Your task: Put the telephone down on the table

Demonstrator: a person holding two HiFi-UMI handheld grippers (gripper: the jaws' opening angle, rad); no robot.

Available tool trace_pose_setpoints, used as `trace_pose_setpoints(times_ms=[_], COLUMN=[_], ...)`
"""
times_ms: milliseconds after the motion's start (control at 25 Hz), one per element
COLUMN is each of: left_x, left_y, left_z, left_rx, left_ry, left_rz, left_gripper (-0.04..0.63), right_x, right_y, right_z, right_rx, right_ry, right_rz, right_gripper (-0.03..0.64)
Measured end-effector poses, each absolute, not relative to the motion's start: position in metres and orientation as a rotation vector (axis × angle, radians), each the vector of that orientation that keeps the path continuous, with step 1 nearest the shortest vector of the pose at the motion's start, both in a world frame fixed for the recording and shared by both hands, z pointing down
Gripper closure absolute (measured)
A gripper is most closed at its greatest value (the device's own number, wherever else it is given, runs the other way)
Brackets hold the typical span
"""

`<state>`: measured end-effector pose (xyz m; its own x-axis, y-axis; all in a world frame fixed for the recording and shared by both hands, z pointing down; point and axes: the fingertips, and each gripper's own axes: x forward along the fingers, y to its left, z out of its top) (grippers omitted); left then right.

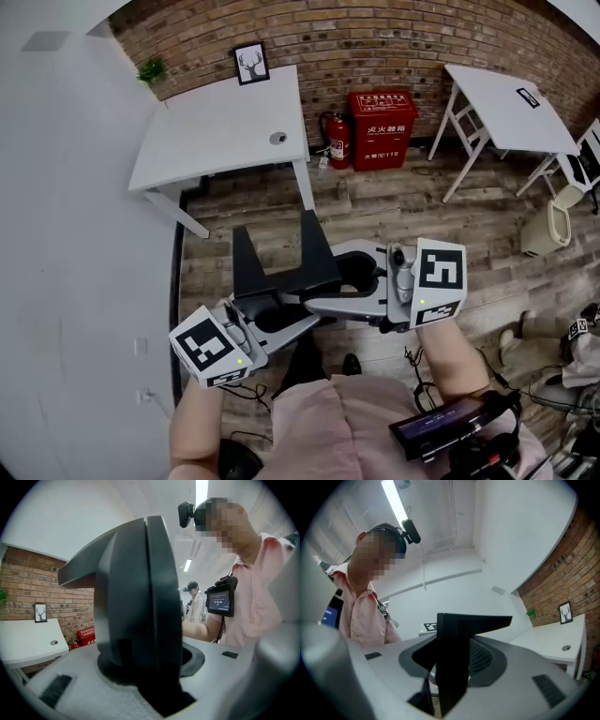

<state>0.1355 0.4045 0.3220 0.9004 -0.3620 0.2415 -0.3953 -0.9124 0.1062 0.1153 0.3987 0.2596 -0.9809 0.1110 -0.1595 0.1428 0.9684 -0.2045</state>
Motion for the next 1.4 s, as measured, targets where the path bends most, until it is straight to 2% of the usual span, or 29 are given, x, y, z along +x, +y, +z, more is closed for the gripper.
trace_pose_setpoints(times_ms=[840, 1400], left_x=[-0.007, -0.030], left_y=[0.241, 0.190], left_z=[0.332, 0.343], left_rx=[2.878, 2.846], left_ry=[-0.403, -0.324], left_rz=[0.286, 0.249], left_gripper=[0.422, 0.422], right_x=[-0.028, -0.052], right_y=[0.229, 0.174], right_z=[0.268, 0.280], right_rx=[0.011, -0.072], right_ry=[2.986, 3.002], right_rz=[-0.403, -0.462], right_gripper=[0.448, 0.448])
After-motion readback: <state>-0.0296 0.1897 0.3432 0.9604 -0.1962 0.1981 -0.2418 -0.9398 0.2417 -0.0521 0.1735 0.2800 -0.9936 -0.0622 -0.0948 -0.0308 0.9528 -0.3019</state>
